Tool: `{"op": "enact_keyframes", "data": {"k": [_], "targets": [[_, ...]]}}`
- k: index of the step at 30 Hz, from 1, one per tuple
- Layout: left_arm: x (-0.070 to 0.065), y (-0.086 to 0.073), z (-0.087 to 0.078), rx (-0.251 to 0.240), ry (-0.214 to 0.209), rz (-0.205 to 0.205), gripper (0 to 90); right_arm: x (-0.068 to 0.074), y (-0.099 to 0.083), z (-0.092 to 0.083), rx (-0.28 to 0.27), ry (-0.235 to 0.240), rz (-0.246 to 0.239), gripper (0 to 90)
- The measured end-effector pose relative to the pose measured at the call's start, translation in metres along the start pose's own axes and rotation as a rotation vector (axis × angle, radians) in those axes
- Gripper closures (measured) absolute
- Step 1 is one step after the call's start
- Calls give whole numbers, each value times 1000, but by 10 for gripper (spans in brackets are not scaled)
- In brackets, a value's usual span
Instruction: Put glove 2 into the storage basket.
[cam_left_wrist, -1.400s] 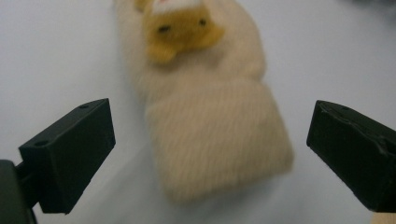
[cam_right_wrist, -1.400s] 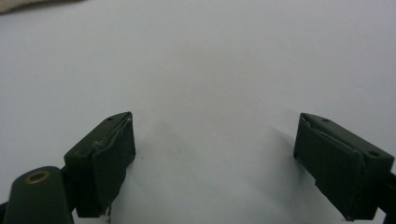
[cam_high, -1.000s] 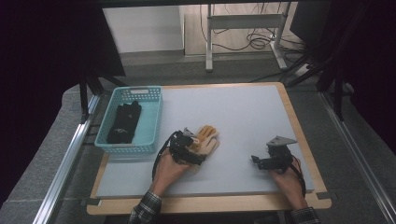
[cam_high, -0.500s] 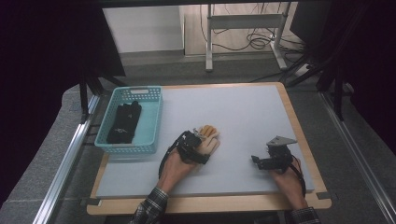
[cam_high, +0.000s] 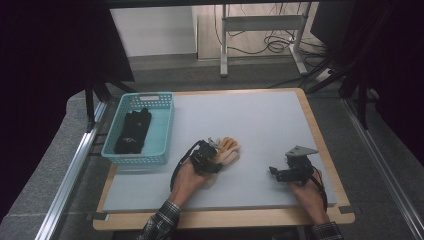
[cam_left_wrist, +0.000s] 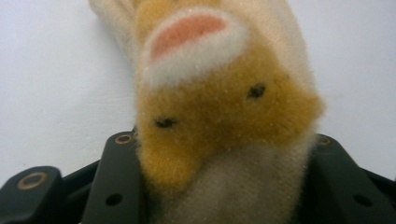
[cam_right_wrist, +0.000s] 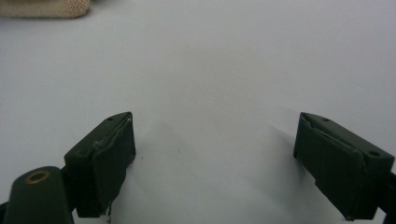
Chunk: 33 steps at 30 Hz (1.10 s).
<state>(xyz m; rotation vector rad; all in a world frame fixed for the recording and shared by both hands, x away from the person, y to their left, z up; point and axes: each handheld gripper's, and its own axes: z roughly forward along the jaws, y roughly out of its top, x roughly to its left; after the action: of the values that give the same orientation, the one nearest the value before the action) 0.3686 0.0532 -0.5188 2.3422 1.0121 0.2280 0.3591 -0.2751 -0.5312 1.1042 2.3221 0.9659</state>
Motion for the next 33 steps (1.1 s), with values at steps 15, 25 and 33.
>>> {"op": "enact_keyframes", "data": {"k": [15, 25, 33], "targets": [[13, 17, -26, -47, 27, -9, 539, 0, 0, 0, 0, 1, 1, 125], [35, 29, -58, -71, 63, -33, 537, 0, 0, 0, 0, 2, 2, 125], [54, 32, -79, -80, 94, -58, 535, 0, 0, 0, 0, 1, 1, 125]]}}
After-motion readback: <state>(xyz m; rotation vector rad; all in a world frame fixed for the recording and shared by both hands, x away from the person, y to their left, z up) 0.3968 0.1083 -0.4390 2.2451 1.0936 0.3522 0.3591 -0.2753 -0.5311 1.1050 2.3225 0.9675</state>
